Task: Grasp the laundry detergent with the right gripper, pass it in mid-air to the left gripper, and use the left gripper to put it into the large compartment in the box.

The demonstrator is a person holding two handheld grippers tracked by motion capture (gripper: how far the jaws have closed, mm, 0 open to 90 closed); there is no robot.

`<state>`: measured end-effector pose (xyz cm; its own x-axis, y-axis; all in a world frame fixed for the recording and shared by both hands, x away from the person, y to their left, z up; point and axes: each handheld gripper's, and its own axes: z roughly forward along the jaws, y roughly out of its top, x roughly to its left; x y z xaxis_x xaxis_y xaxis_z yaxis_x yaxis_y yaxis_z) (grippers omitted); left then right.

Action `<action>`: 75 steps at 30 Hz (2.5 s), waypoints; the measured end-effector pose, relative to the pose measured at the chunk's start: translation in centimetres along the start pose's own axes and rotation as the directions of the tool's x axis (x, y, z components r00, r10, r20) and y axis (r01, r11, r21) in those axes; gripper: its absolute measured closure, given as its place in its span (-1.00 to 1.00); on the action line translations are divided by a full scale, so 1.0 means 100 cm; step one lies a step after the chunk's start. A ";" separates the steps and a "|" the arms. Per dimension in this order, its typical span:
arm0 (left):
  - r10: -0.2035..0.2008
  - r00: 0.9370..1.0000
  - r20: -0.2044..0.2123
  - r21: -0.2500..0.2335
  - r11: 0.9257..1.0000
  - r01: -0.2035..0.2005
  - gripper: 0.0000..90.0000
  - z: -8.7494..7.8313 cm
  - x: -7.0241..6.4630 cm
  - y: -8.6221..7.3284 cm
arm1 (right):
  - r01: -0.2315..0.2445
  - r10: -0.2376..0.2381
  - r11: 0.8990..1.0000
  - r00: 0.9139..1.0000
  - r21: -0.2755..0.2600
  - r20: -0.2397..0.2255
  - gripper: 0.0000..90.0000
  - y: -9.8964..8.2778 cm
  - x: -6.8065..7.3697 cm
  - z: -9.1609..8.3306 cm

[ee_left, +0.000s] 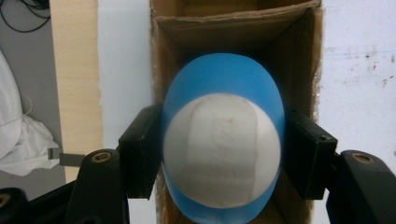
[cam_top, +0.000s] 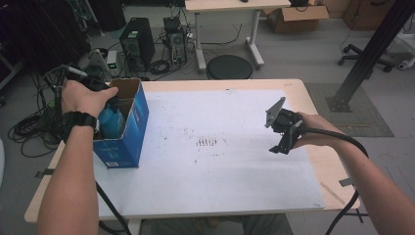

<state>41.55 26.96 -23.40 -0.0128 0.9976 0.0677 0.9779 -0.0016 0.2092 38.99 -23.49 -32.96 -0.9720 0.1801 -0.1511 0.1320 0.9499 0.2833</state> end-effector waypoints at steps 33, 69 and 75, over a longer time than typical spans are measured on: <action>0.022 1.000 -0.010 0.034 0.999 -0.022 -0.15 0.034 -0.007 -0.004 | 0.001 -0.001 1.000 1.000 0.015 -0.016 -0.80 -0.001 0.002 0.008; 0.089 0.996 -0.028 -0.011 0.996 -0.090 -0.33 -0.012 -0.021 -0.003 | 0.001 -0.001 1.000 1.000 0.005 -0.018 -0.79 -0.002 0.007 0.000; 0.161 0.987 -0.011 -0.040 0.986 -0.161 -0.41 -0.031 -0.040 -0.005 | 0.009 -0.009 1.000 1.000 -0.007 -0.014 -0.79 0.004 0.006 -0.003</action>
<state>40.44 22.79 -20.80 0.1424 0.9835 0.1117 0.9581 -0.1653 0.2340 38.37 -23.05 -32.60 -0.9757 0.1683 -0.1406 0.1224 0.9497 0.2882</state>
